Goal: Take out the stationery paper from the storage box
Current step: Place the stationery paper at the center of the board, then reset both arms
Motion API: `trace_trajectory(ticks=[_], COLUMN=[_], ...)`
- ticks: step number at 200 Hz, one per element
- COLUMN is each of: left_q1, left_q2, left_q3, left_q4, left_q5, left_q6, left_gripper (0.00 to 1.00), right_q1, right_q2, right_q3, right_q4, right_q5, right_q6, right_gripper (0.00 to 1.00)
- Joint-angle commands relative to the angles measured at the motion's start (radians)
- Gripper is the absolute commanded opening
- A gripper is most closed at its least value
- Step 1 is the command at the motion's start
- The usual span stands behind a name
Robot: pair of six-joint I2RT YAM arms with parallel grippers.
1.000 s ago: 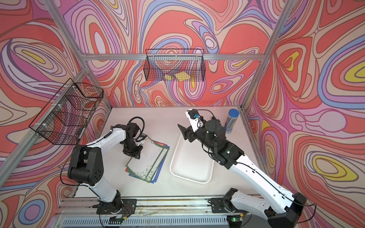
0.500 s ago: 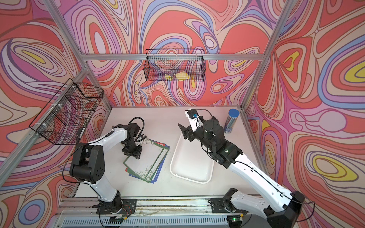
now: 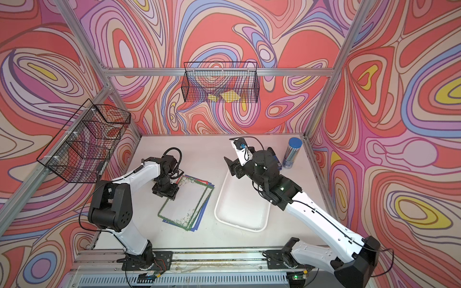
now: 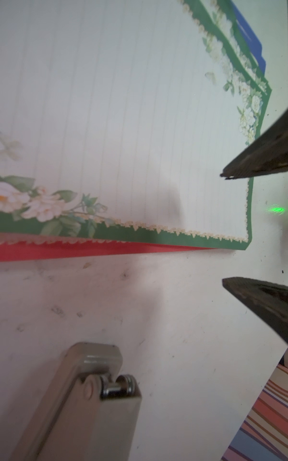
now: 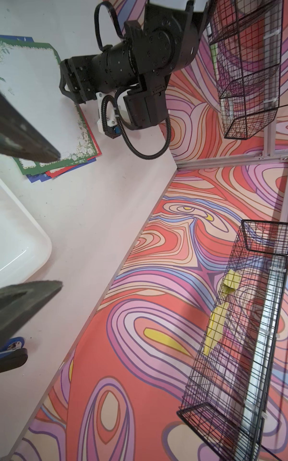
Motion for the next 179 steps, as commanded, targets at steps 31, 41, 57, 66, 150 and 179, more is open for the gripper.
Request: trace_trajectory(ticks=[31,41,57,66,150,179], left_q1=[0.009,0.009,0.009,0.008,0.008,0.009], left_q2=[-0.173,-0.231,-0.333,-0.396,-0.66,-0.617], left_q3=[0.037,0.016,-0.067,-0.133,-0.713,-0.771], left_q4=[0.133,0.222,0.419,0.541,1.274,1.392], left_q5=[-0.074,-0.085,-0.101,-0.116,-0.461,-0.463], left_q6=[-0.084,-0.121,-0.174,-0.196,-0.12,-0.039], left_gripper=[0.66,0.67,0.67,0.67,0.67,0.68], right_q1=[-0.002,-0.013,-0.044,-0.06,-0.266,-0.356], right_q2=[-0.005,-0.003,0.003,0.004,-0.104,-0.115], right_q3=[-0.086,-0.121,-0.14,-0.14,-0.337,-0.474], right_q4=[0.153,0.21,0.234,0.226,0.301,0.451], right_q5=[0.43,0.485,0.528,0.532,0.58,0.599], right_q6=[0.054,0.063,0.111,0.132,0.209,0.176], right_gripper=[0.78,0.78,0.78,0.78,0.8,0.8])
